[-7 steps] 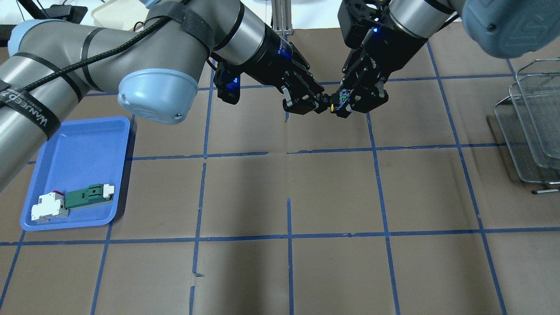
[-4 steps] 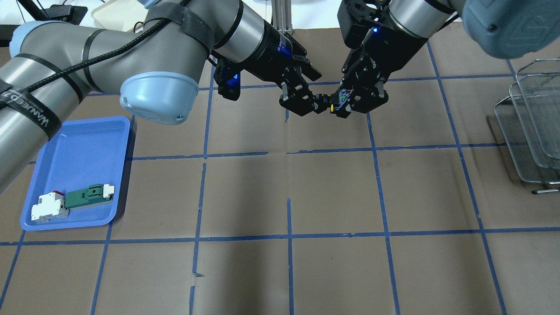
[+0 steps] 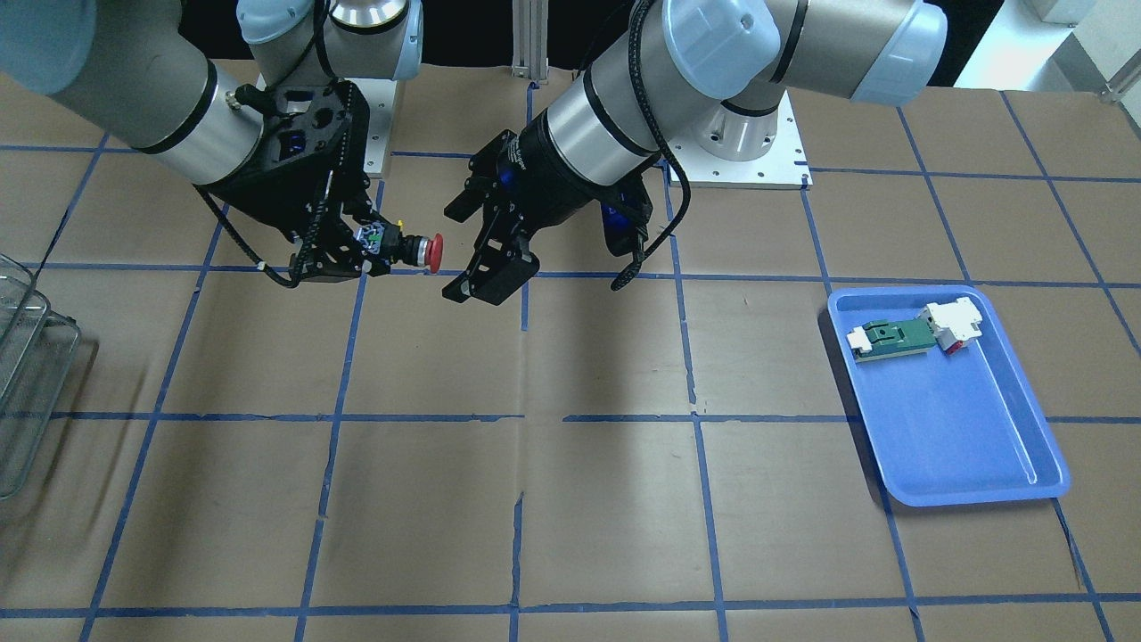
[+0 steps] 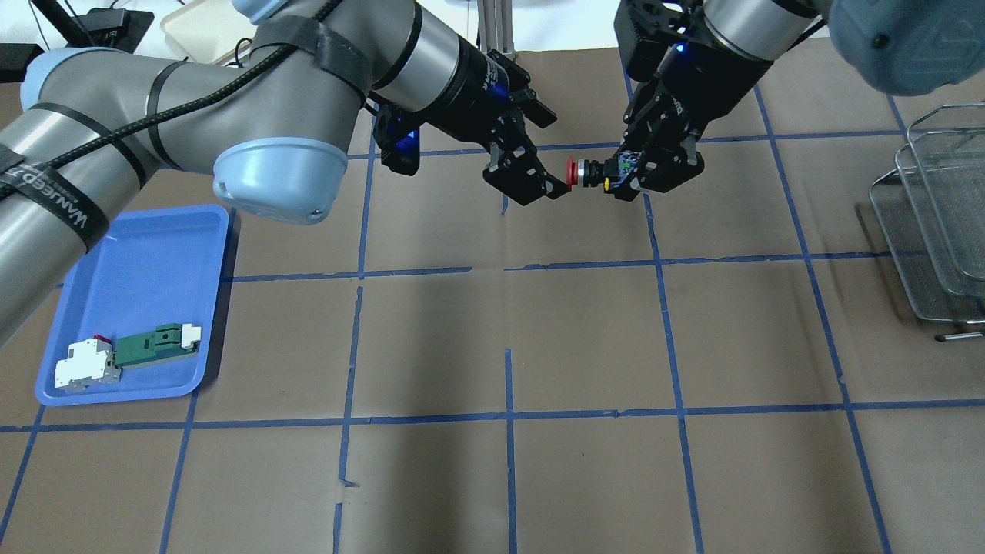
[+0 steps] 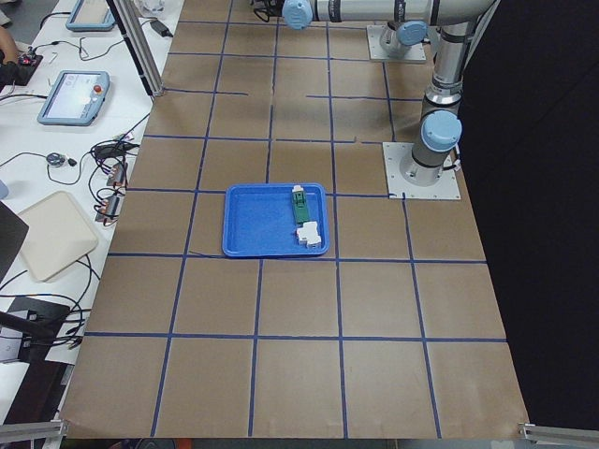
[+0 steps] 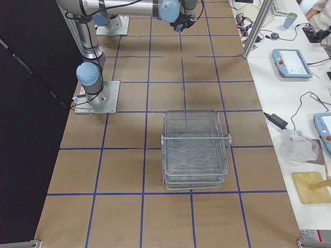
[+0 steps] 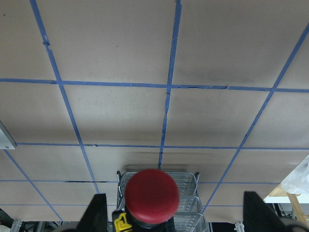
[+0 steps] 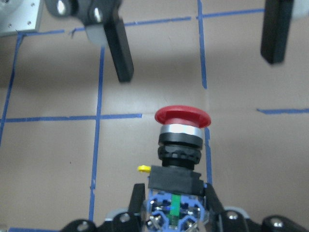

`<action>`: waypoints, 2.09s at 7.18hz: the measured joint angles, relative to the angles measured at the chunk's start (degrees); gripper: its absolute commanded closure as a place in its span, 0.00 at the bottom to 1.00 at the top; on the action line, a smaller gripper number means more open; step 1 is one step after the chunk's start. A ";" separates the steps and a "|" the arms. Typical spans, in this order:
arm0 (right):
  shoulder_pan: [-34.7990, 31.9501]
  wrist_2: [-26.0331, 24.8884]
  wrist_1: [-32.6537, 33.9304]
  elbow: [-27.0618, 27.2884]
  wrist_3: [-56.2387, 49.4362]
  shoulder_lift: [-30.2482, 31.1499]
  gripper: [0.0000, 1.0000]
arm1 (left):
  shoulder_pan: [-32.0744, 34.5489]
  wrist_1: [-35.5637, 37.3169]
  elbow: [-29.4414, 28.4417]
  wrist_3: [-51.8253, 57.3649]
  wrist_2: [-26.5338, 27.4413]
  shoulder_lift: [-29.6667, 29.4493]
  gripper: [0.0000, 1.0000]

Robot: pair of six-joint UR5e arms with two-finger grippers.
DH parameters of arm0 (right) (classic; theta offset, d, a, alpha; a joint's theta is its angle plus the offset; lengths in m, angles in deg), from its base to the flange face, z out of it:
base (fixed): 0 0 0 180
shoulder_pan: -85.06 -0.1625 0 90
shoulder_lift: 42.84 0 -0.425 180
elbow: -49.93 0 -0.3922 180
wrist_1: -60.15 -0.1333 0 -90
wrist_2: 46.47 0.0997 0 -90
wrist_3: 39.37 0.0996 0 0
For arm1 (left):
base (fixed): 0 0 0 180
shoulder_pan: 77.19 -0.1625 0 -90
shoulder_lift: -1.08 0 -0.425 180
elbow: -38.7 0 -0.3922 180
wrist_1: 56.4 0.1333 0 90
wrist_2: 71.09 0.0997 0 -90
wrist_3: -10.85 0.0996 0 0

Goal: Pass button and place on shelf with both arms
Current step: 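Carry the button with the right gripper to the mesh basket while the left arm withdraws, then lower the button into the mesh basket and open the right gripper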

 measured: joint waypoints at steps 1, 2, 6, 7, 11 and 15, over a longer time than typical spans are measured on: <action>2.90 -2.84 0.79 0.08 -0.56 -0.25 1.00 | -1.39 -1.70 0.01 2.25 1.16 0.14 0.10; 6.70 -4.61 1.48 0.21 -2.34 -0.70 1.00 | -2.99 -4.68 0.01 5.00 2.36 0.48 0.08; 25.51 -14.29 7.23 -0.42 -19.96 -6.07 1.00 | -13.95 -18.02 -0.65 42.05 16.34 3.38 0.00; 29.81 -16.71 9.43 -0.58 -24.31 -7.01 1.00 | -17.14 -21.36 -0.33 54.15 20.03 4.35 0.00; 39.25 -21.02 14.87 -0.72 -33.63 -10.33 0.85 | -23.47 -30.02 -0.20 85.15 34.23 9.55 0.00; 40.63 -22.37 16.49 -0.68 -33.61 -11.17 0.02 | -23.55 -34.49 0.69 96.15 40.04 12.25 0.00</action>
